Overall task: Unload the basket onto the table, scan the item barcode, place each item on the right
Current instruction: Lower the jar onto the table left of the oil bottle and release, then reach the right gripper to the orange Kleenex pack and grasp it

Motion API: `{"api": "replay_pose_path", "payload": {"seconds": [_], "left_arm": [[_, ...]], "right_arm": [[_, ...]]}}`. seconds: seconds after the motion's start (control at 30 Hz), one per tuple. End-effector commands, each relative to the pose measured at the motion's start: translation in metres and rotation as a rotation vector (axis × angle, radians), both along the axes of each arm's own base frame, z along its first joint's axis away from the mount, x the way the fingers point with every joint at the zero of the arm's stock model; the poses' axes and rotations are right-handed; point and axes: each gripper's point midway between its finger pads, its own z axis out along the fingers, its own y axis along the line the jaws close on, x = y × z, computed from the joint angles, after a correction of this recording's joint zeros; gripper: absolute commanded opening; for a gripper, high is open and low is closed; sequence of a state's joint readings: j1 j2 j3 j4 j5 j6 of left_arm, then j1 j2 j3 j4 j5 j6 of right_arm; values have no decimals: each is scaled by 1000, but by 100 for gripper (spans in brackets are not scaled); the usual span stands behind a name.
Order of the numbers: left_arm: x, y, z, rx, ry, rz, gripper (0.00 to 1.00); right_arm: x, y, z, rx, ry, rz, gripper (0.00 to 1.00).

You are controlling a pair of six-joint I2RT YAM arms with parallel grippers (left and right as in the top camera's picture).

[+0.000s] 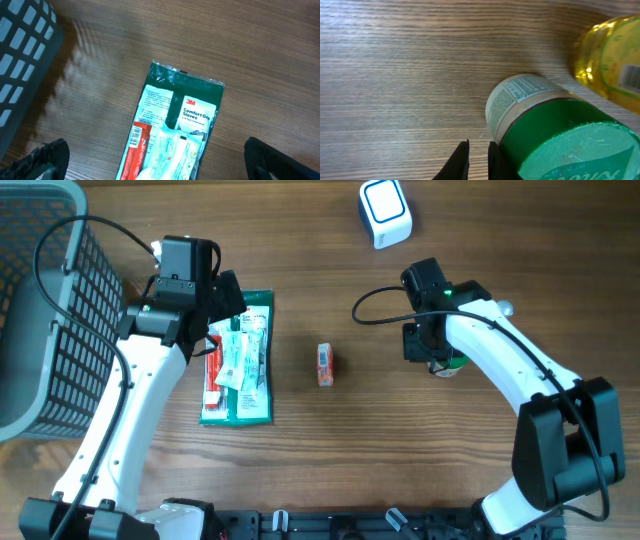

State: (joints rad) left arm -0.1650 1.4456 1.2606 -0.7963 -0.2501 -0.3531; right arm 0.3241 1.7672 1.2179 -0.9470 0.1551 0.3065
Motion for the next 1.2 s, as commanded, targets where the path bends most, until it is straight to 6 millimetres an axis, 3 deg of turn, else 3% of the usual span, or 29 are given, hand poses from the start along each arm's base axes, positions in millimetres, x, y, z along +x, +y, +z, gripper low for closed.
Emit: {"api": "replay_pose_path", "payload": {"seconds": [0.0,0.1,0.2,0.3,0.37,0.4,0.43,0.47,0.57,0.67,0.77,1.03,1.17], "left_arm": [[1,3,2,8,-6,8,100],[1,3,2,8,-6,8,100],[1,3,2,8,-6,8,100],[1,3,2,8,-6,8,100],[1,3,2,8,-6,8,100],[1,3,2,8,-6,8,100],[1,3,2,8,-6,8,100],[1,3,2,8,-6,8,100],[1,3,2,8,-6,8,100],[1,3,2,8,-6,8,100],[1,3,2,8,-6,8,100],[1,3,2,8,-6,8,100],[1,3,2,8,-6,8,100]], "right_arm": [[0,-9,-3,-53,-5,-33,15],[9,3,20,13,-34,-44,16],[10,61,50,344,-26,9,29],[0,98,52,457,-2,82,43],[-4,123,54,474,-21,147,57],[-8,140,56,490,-32,177,70],[-13,157,57,506,-37,187,95],[-14,169,58,522,-48,192,100],[-21,199,59,534,-83,238,100],[-20,198,55,436,-142,217,96],[-20,200,45,389,-152,228,83],[-18,200,0,331,-80,209,82],[-16,202,-17,321,-60,188,74]]}}
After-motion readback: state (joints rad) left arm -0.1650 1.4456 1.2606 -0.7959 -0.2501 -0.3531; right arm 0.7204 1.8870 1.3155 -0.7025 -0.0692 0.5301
